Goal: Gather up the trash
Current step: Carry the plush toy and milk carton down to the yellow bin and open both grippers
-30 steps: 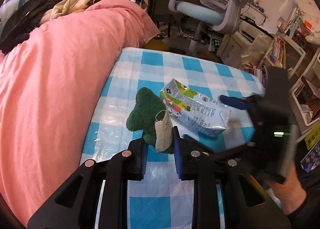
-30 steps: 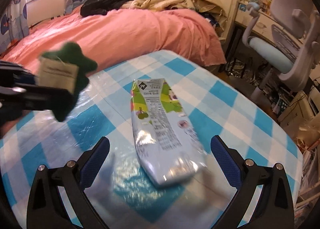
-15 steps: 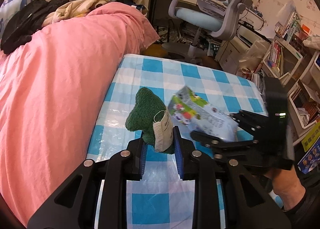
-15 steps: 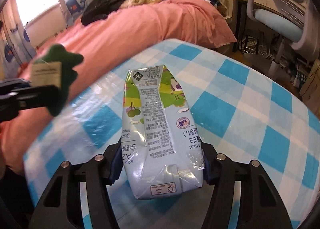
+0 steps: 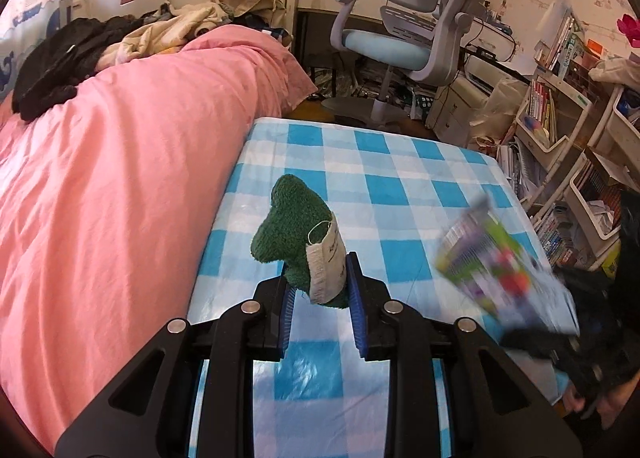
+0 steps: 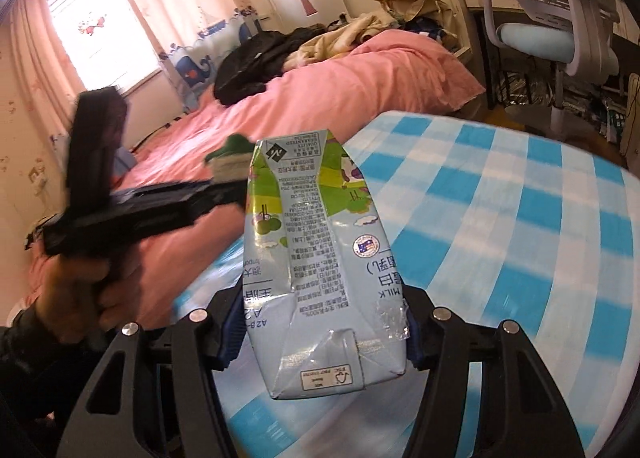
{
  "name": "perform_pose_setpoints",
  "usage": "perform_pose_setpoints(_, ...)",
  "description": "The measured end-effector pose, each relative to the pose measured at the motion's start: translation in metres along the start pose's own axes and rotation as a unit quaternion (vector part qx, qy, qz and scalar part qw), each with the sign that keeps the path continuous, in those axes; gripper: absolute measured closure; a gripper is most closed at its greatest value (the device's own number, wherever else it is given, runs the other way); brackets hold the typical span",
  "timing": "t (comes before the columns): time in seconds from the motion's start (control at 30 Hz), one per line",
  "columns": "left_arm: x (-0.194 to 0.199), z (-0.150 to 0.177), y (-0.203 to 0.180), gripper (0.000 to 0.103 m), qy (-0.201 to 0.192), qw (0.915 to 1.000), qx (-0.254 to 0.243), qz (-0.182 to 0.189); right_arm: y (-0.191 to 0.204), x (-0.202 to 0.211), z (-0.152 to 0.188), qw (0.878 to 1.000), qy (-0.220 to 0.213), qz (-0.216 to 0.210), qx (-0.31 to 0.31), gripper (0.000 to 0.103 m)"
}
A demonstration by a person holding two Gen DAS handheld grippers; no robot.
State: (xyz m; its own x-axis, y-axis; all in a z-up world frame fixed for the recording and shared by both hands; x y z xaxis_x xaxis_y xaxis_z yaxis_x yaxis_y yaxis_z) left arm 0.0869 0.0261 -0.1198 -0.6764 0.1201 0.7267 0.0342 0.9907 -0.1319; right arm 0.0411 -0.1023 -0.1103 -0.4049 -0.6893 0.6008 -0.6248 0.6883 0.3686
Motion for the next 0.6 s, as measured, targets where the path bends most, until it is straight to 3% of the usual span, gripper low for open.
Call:
perform_pose_setpoints(0.2,0.027,0.022,0.013,0.080,-0.007,0.9999,0.000,-0.014,0.057,0.009,0.059,0.999,0.033,-0.036,0.003,0.043)
perform_pose_setpoints(0.4,0.052,0.059,0.025,0.080,-0.002,0.9996,0.003,-0.026,0.107,-0.012,0.129,0.992,0.111,-0.053,0.040,0.043)
perform_pose_setpoints(0.53,0.065,0.090,0.018,0.080,0.011,0.9997,-0.009,-0.021,0.119,-0.023,0.154,0.985,0.153,-0.051,0.057,0.042)
perform_pose_setpoints(0.6,0.069,0.104,0.012,0.080,0.019,0.9996,-0.016,-0.017,0.118,-0.022,0.163,0.985,0.160,-0.043,0.054,0.029)
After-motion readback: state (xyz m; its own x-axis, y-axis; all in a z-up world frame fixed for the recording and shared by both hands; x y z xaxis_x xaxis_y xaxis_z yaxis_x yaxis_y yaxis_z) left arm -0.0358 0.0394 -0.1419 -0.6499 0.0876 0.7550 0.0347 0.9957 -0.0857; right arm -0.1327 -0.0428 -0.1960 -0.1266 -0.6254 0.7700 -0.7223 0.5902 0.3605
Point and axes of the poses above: each gripper's, at about its wrist camera, not at the fingertips, and x roughly against the way its jaws point, y to its left, z to its underside, the point moved 10 cm from there along -x, roughly the way its jaws point, and after that the axes turned 1 degree about x, right-handed, at the moved point
